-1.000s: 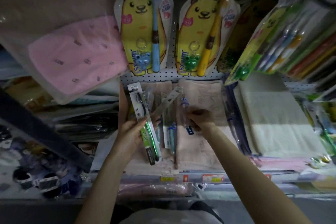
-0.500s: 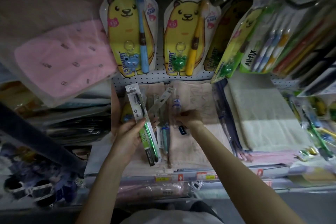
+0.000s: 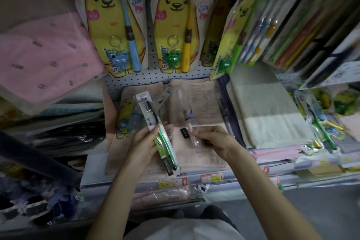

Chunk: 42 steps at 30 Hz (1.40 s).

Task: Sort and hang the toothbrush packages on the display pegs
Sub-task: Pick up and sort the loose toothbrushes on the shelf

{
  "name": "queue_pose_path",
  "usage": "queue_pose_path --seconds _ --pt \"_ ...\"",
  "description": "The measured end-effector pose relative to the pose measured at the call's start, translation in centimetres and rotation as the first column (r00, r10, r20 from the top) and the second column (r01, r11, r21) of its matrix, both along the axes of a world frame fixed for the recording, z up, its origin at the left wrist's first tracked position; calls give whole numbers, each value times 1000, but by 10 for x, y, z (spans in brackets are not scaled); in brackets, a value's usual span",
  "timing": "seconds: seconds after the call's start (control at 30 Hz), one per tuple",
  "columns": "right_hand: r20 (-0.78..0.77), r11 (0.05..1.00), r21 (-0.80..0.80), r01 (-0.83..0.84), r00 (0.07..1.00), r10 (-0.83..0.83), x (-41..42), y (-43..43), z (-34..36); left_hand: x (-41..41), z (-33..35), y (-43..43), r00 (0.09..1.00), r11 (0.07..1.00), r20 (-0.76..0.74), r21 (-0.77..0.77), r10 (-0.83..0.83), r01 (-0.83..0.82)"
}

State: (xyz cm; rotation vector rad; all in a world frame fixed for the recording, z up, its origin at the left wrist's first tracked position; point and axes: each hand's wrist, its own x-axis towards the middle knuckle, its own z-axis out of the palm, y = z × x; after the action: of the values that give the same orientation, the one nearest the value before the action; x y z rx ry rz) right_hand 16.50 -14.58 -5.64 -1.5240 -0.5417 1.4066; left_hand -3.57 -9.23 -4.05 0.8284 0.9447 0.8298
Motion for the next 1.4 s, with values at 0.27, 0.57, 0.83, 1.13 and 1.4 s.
queue_pose_path --seconds 0.27,0.57,0.83,1.13,1.4 --pt "-135 992 108 -58 988 72 25 -56 -3 47 -4 -23 984 989 -96 2 -150 151" --pt "112 987 156 -51 993 34 72 -113 -5 117 4 -64 959 962 -78 3 -273 274" --pt "295 982 128 -137 951 94 155 -181 20 212 19 -125 926 931 -136 45 -353 362" --pt "314 981 194 -24 949 -38 251 -255 37 327 35 -192 884 868 -124 172 -451 467" --pt "304 961 257 104 935 -182 303 -288 55 387 50 -214 854 825 -119 221 -506 520"
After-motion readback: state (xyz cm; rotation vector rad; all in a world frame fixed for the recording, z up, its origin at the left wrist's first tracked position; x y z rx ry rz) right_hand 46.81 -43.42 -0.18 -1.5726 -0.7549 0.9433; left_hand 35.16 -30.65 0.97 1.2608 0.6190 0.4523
